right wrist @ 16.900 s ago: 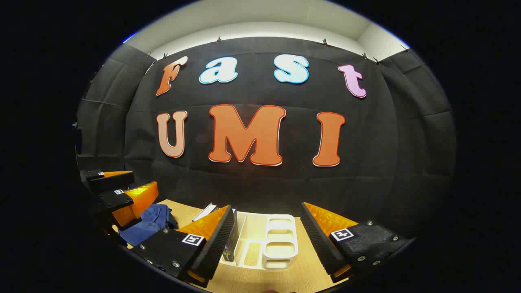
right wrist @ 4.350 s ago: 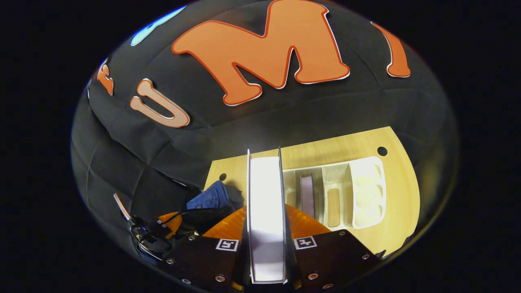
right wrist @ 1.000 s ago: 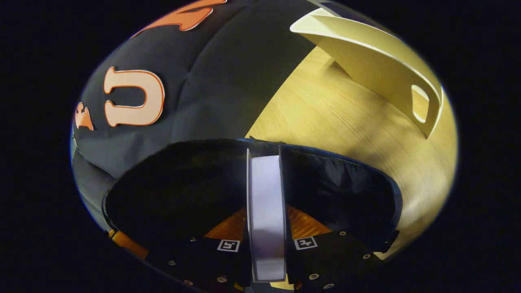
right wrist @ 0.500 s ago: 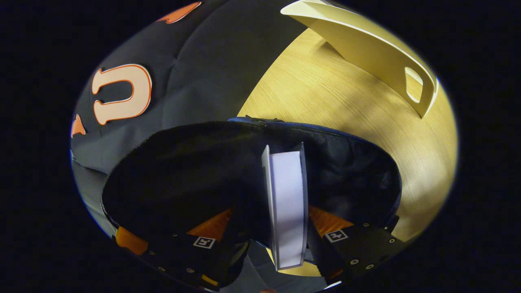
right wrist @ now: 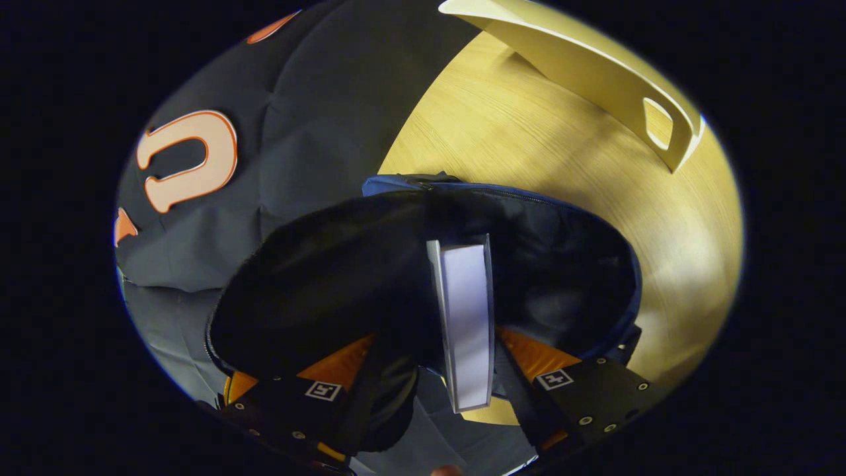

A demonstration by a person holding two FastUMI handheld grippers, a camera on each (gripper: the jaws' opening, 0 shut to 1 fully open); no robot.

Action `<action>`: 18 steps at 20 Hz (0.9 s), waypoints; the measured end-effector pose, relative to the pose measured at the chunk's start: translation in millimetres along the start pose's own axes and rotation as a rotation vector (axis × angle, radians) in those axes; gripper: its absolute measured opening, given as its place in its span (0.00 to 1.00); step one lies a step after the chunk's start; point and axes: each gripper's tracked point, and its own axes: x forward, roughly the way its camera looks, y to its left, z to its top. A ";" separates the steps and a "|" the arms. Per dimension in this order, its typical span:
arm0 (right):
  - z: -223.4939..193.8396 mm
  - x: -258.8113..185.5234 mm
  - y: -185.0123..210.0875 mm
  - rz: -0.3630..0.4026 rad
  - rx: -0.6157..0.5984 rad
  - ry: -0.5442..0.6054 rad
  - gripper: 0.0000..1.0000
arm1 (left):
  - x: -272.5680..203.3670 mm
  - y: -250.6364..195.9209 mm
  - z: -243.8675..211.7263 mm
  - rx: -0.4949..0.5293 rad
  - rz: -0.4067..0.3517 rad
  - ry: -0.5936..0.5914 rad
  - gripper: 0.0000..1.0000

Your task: Open the schoolbag, grab two books from the bookshelf and put them into the schoolbag.

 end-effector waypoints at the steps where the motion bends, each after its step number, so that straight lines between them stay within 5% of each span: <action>1: 1.8 -0.3 -1.5 0.001 0.009 -0.001 0.91 | -1.0 0.1 -0.7 -0.004 0.001 0.000 0.00; 6: -1.7 -10.8 -15.5 -0.065 0.013 0.019 0.91 | -2.4 -1.1 -4.9 -0.013 -0.002 0.000 0.00; 11: 10.7 -30.4 -3.1 -0.010 0.006 -0.041 0.91 | -1.2 -2.0 -4.1 -0.007 -0.004 0.006 0.00; 18: 68.7 -88.5 -10.6 -0.055 -0.134 -0.223 0.91 | 2.5 -4.3 -6.1 -0.024 -0.011 0.009 0.00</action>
